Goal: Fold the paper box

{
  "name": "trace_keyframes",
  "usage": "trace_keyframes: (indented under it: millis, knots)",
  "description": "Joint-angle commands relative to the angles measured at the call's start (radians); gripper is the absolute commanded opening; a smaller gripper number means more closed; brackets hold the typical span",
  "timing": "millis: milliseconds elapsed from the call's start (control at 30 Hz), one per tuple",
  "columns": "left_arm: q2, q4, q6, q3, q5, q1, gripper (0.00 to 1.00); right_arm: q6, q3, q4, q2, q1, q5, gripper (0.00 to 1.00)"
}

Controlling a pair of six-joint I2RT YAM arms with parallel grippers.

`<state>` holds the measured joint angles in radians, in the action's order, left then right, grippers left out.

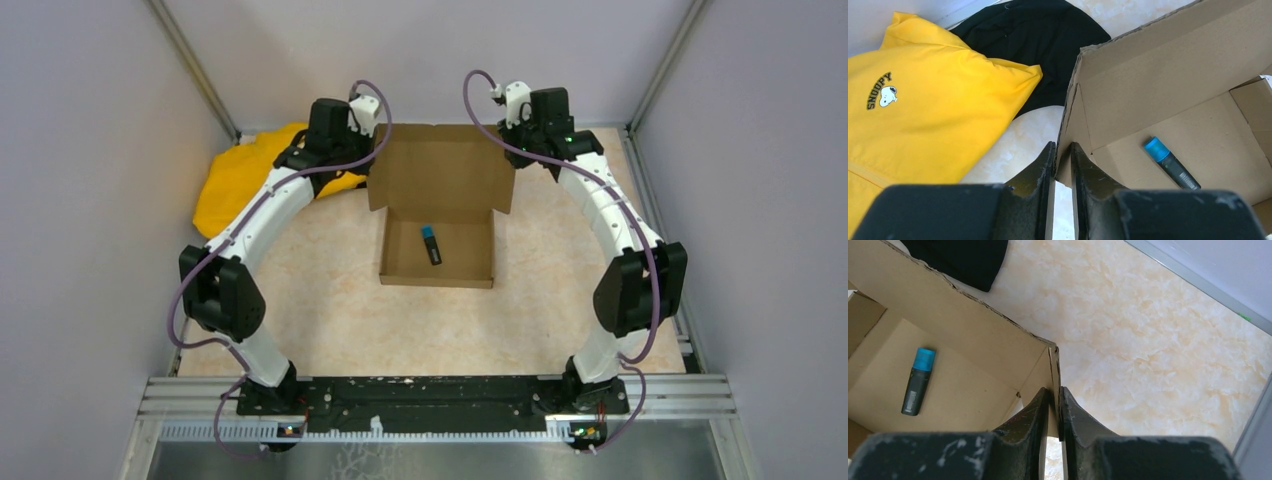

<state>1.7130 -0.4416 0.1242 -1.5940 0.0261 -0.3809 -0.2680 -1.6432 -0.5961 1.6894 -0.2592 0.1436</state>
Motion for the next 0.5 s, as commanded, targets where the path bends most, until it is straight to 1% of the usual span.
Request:
trace_keyframes:
  millis: [0,267,467]
  knots:
    - [-0.064,0.062,-0.043,0.048,-0.017,-0.018,0.21,0.02,-0.017,0.003,-0.05,0.0,0.01,0.12]
    - [-0.128,0.164,-0.079,0.178,-0.127,-0.1,0.22,0.048,0.036,0.033,-0.1,-0.028,-0.022,0.11]
    - [-0.169,0.199,-0.119,0.248,-0.191,-0.147,0.22,0.091,0.102,0.067,-0.151,-0.065,-0.079,0.1]
